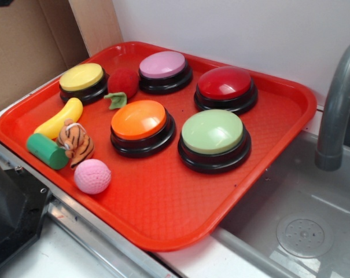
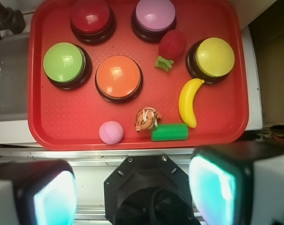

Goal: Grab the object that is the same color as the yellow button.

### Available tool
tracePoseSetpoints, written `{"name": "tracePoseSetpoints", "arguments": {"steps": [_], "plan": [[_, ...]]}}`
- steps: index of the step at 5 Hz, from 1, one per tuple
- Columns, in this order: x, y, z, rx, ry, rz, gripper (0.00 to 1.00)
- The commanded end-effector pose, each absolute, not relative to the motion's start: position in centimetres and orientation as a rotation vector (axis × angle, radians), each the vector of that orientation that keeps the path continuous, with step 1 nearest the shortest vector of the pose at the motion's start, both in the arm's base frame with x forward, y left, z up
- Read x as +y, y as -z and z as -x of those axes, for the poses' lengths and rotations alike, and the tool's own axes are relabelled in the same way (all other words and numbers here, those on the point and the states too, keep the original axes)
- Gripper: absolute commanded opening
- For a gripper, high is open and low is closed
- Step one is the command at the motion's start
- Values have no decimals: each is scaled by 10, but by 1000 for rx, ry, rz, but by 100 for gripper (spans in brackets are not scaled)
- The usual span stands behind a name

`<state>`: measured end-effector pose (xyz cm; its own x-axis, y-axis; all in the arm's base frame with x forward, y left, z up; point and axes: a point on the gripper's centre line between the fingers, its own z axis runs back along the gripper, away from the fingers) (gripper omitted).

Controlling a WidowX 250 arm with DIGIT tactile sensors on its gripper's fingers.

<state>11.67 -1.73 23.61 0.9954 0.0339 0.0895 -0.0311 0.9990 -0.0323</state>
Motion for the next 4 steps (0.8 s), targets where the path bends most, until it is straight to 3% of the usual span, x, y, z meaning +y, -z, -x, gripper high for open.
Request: {"name": "tracePoseSetpoints", "arguments": {"steps": [1,3,4], "plan": [[-17,-236,-117,-90,-33,31,100],[28,-201,-135,-93,-167,58,100],[61,-165,-141,-85,-280,64,100]]}}
